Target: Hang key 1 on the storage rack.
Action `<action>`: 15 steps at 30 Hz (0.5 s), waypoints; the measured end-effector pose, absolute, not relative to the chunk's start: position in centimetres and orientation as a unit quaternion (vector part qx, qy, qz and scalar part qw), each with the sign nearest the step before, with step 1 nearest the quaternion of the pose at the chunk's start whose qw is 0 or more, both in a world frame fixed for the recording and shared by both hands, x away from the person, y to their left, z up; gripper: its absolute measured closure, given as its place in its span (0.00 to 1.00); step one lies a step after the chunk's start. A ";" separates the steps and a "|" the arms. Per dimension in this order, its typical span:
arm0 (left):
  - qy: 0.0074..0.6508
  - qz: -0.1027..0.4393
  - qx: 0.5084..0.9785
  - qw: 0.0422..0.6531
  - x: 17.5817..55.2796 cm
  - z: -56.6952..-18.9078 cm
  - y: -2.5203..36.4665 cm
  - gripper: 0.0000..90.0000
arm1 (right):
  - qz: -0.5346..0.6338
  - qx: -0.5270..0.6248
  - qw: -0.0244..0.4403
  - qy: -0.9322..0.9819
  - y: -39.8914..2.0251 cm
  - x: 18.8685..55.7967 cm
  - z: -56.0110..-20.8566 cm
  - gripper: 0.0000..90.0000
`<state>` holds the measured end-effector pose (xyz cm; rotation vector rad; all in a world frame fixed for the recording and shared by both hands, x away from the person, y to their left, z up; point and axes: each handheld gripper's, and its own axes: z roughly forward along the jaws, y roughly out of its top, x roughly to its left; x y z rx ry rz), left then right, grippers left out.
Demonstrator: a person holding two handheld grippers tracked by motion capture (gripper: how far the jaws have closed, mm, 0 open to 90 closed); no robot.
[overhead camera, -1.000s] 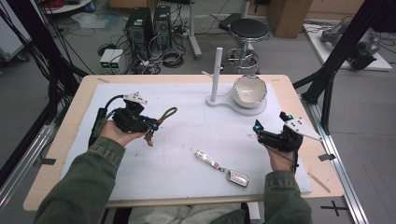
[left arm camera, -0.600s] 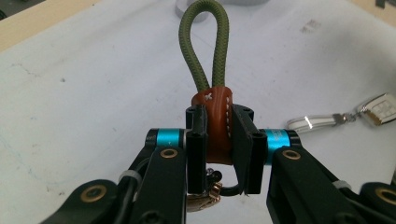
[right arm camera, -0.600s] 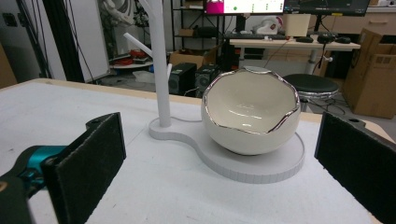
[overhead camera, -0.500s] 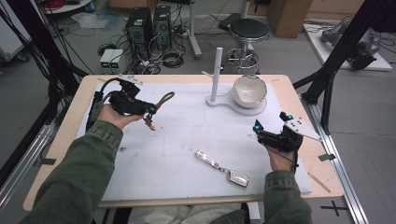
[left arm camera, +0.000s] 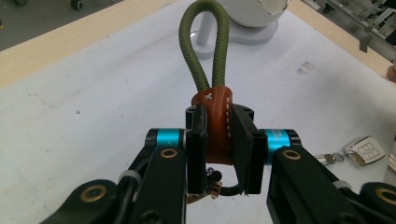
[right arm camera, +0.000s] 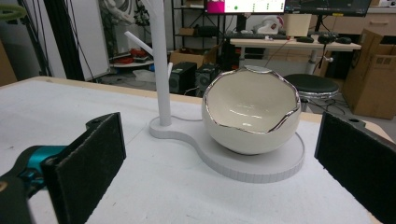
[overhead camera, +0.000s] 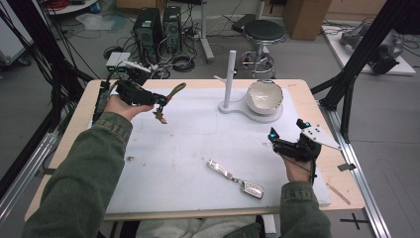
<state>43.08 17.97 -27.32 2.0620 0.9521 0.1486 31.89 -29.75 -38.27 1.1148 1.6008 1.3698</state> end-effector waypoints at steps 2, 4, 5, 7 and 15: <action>0.382 0.062 0.821 0.419 43.6 -27.1 18.0 0.85 | 0.535 0.435 0.369 0.623 -29.8 31.9 -38.3 0.01; 0.383 0.063 0.822 0.416 44.1 -26.8 17.9 0.85 | 0.536 0.436 0.368 0.623 -29.8 31.9 -38.3 0.01; 0.382 0.066 0.823 0.414 44.4 -26.6 17.8 0.85 | 0.536 0.436 0.367 0.623 -29.8 31.9 -38.3 0.01; 0.382 0.067 0.822 0.418 44.9 -26.2 17.6 0.85 | 0.537 0.435 0.368 0.623 -29.7 32.0 -38.3 0.01; 0.381 0.083 0.825 0.410 46.2 -25.5 16.4 0.85 | 0.539 0.435 0.366 0.622 -29.8 32.0 -38.3 0.01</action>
